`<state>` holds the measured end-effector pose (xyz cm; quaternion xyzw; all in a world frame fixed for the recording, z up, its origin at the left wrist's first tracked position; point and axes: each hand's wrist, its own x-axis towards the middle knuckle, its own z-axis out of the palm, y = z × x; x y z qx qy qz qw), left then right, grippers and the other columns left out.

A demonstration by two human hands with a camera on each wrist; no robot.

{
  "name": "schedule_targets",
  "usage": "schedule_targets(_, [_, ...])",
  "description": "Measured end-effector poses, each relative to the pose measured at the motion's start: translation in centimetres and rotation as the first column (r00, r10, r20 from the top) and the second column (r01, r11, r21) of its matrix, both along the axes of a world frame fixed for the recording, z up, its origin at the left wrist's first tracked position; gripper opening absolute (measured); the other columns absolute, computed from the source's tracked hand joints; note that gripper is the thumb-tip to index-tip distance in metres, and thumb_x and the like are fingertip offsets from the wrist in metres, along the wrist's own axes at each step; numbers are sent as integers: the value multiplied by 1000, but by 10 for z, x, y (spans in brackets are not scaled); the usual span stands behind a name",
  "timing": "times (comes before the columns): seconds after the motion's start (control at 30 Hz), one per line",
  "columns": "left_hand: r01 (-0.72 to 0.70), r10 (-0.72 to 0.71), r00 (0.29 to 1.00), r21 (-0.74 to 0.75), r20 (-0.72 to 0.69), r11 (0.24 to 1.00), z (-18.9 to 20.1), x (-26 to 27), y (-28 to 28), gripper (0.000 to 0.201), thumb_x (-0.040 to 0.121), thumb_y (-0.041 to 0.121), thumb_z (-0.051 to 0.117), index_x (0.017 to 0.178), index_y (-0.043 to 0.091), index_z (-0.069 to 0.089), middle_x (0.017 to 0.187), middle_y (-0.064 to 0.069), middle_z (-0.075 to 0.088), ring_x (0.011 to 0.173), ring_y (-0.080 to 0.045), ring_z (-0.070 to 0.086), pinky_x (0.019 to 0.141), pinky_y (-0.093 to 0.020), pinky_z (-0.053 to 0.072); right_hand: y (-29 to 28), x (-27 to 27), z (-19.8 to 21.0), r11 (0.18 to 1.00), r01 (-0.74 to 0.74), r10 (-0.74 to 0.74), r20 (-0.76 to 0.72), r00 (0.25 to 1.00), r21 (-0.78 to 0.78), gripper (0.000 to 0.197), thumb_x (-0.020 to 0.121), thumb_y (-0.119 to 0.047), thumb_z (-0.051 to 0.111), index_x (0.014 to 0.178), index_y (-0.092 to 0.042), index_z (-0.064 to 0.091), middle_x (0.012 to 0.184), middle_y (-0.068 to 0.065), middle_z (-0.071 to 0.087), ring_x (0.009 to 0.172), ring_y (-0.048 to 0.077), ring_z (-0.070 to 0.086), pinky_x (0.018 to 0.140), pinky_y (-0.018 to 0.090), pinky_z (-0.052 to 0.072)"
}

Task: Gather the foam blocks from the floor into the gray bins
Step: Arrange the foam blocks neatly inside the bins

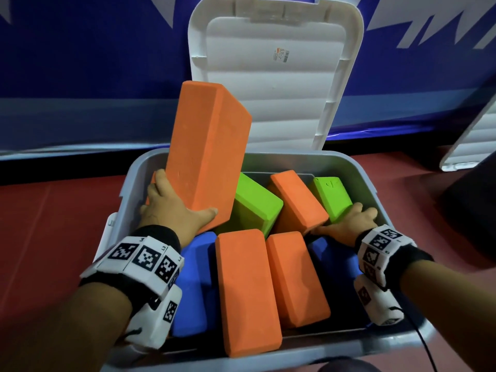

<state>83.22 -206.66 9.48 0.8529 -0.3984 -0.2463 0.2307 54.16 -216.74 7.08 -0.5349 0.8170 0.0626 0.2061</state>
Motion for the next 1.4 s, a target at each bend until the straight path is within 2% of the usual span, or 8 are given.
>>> schedule_targets(0.13, [0, 0, 1000, -7, -8, 1000, 0, 1, 0, 119, 62, 48, 80, 146, 23, -1, 149, -10, 23, 128, -40, 36, 105, -51, 34, -3, -1, -7, 999, -37, 37, -54, 998, 0, 109, 66, -53, 78, 142, -3, 18, 134, 19, 26, 124, 37, 43, 100, 40, 39])
schedule_targets(0.37, [-9, 9, 1000, 8, 0, 1000, 1, -5, -4, 120, 65, 50, 77, 146, 22, -6, 151, -10, 17, 129, -40, 35, 105, -49, 35, -27, 7, -9, 976, -76, 67, -53, 996, -204, 68, 71, -24, 77, 120, 1, 37, 127, 18, 29, 103, 43, 56, 87, 42, 46])
schedule_targets(0.7, [-23, 24, 1000, -17, 20, 1000, -2, -1, 1, 116, 67, 46, 75, 146, 21, -5, 152, -9, 17, 128, -40, 34, 101, -47, 35, -35, -2, 5, 828, -428, 380, -200, 903, -363, 57, 69, -25, 77, 108, 4, 47, 117, 25, 40, 91, 46, 59, 76, 45, 47])
schedule_targets(0.83, [15, -15, 1000, -15, 21, 1000, -1, -7, -5, 115, 67, 46, 75, 146, 22, -4, 148, -8, 21, 126, -39, 37, 100, -45, 36, -59, -2, 2, 807, -527, 487, -202, 849, -268, 46, 74, -20, 70, 106, -4, 42, 112, 27, 52, 99, 44, 58, 80, 44, 46])
schedule_targets(1.0, [-1, 1, 1000, -10, 26, 1000, 1, -11, -7, 116, 66, 46, 77, 146, 19, -3, 148, -11, 22, 126, -40, 37, 101, -46, 35, -61, -13, 20, 867, -484, 486, -18, 874, -120, 76, 72, -32, 79, 131, -4, 40, 128, 24, 51, 117, 34, 51, 92, 36, 40])
schedule_targets(1.1, [-13, 13, 999, 1, 32, 1000, 3, -14, -6, 115, 67, 45, 77, 146, 18, -3, 147, -12, 22, 126, -41, 36, 100, -48, 36, -31, -24, 35, 900, -436, 433, 96, 896, 6, 98, 73, -37, 78, 145, -10, 19, 127, 20, 53, 116, 30, 54, 90, 33, 42])
schedule_targets(1.23, [-17, 17, 999, 1, 28, 1000, 5, -15, -7, 115, 67, 44, 77, 146, 17, -2, 148, -13, 21, 126, -43, 35, 100, -49, 35, 15, -37, 19, 844, -442, 470, -24, 882, 305, 117, 73, -42, 77, 148, -9, -6, 131, 20, 53, 116, 28, 56, 94, 30, 42])
schedule_targets(1.4, [-29, 29, 1000, -3, 12, 1000, 6, -16, -7, 114, 68, 42, 77, 147, 17, -2, 147, -13, 21, 127, -42, 34, 99, -49, 36, 27, -30, 6, 874, -431, 462, -110, 880, 226, 106, 80, -58, 60, 150, -13, -6, 131, 20, 52, 114, 30, 57, 90, 34, 44])
